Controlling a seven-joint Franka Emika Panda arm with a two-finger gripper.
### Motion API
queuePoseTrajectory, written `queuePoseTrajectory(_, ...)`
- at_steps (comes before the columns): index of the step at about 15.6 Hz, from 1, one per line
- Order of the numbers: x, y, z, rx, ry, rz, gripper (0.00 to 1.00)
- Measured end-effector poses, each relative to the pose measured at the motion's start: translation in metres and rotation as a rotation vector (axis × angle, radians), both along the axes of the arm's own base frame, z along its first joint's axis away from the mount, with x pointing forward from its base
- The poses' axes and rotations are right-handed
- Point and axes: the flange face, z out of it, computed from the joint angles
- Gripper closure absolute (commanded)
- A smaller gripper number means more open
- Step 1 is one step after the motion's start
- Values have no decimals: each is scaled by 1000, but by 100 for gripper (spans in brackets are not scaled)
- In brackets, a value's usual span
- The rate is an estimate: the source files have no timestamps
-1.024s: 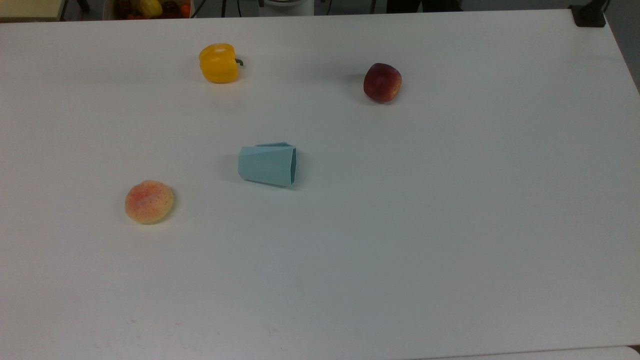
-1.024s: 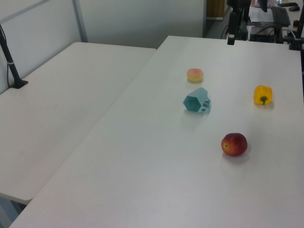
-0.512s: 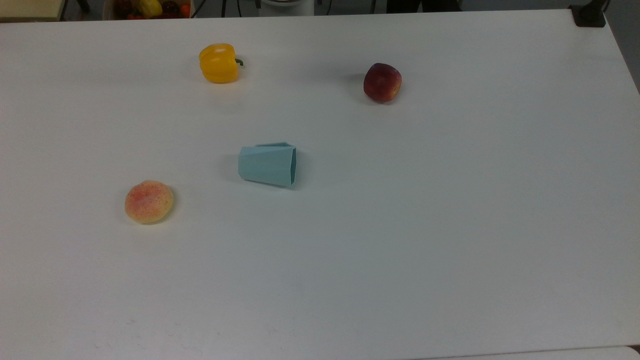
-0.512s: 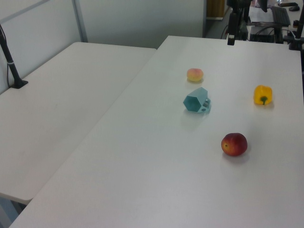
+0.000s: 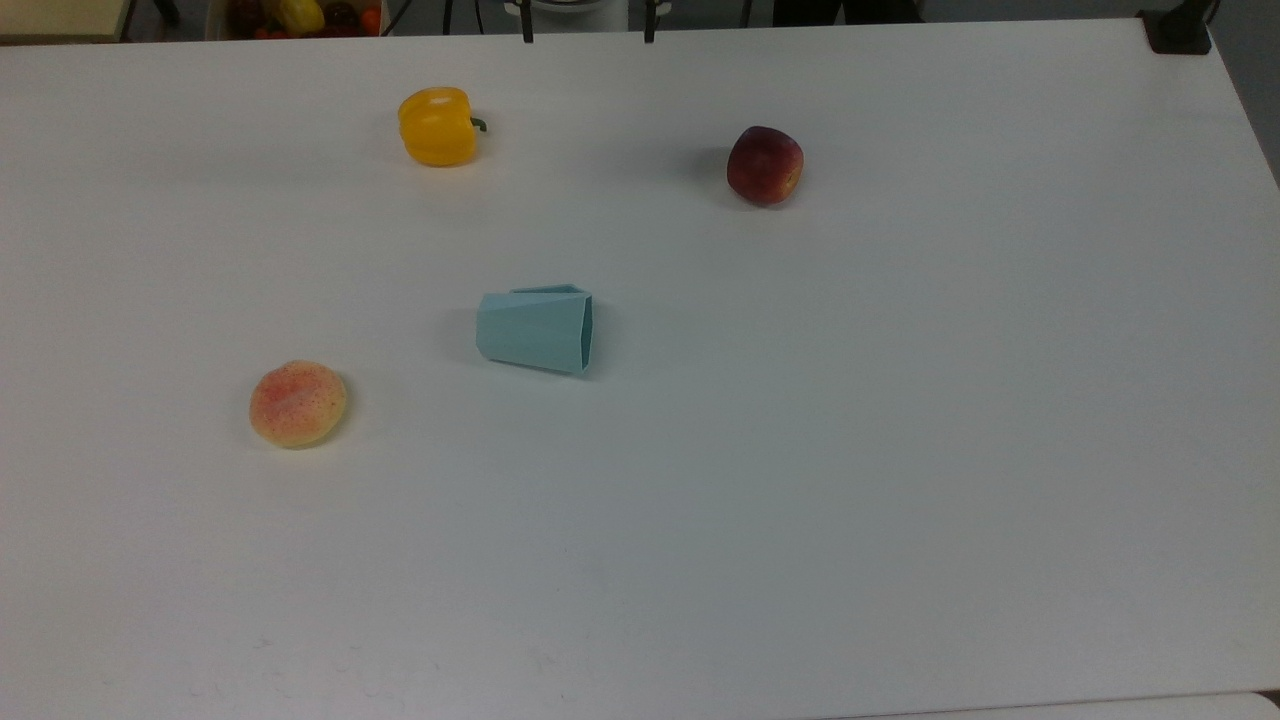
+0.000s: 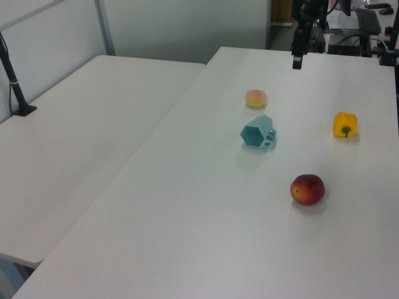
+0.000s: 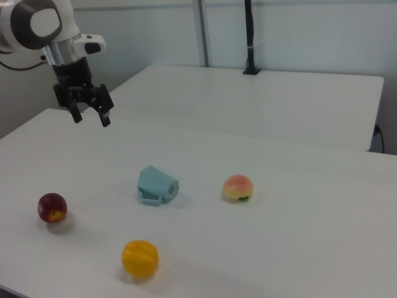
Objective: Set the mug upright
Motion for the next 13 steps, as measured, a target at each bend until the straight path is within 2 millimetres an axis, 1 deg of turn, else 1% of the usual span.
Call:
queuePoseTrajectory(3, 14, 30, -26, -100, -9, -80, 0)
queuePoseTrajectory(7, 38, 62, -67, -241, -44, -198, 0)
queuePoseTrajectory(9, 54, 75, -88, -298, -76, -251, 0)
queuePoseTrajectory(11, 72, 86, -110, -316, -111, -251, 0)
queuePoseTrajectory(13, 85, 92, -132, -327, -126, -238, 0)
